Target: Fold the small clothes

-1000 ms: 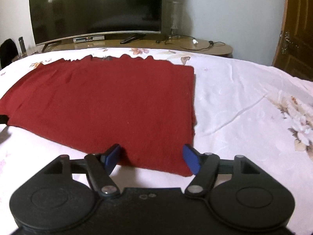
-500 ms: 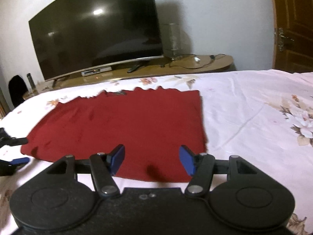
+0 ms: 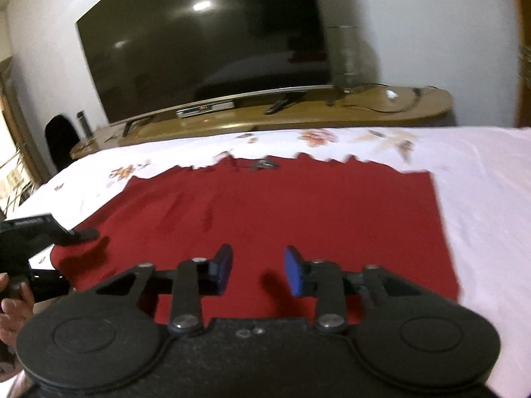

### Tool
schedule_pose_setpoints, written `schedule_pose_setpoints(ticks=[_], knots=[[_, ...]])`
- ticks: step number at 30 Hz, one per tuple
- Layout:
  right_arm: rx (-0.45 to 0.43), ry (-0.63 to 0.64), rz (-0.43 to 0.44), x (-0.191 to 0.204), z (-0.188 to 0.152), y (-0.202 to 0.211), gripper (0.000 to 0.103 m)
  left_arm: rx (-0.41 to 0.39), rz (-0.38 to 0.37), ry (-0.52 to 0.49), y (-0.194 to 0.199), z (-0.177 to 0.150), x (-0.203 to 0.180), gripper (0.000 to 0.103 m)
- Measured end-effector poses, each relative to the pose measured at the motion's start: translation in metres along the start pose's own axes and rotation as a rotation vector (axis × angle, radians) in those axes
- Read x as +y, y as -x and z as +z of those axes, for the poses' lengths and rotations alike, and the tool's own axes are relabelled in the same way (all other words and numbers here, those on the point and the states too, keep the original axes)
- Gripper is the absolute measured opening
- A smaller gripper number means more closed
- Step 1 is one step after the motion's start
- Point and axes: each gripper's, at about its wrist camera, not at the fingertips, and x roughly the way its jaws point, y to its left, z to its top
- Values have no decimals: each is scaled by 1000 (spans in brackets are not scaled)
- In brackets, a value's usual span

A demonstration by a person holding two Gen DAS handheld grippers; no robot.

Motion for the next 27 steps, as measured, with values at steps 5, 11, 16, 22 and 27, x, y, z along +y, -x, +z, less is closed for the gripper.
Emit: schedule_pose_setpoints(ticks=[5, 11, 16, 22, 27], knots=[[29, 47, 32, 19, 6, -33, 22, -4, -23, -39, -1, 2, 1, 16], [64, 136, -26, 28, -12, -60, 18, -42, -124, -69, 11, 6, -7, 13], [52, 98, -11, 22, -15, -59, 18, -32, -277, -219, 21, 7, -70, 8], [52, -3, 34, 6, -13, -52, 16, 121, -452, -453, -4, -36, -169, 8], [-80, -346, -60, -81, -23, 8, 28, 333, -440, -569, -65, -102, -206, 8]])
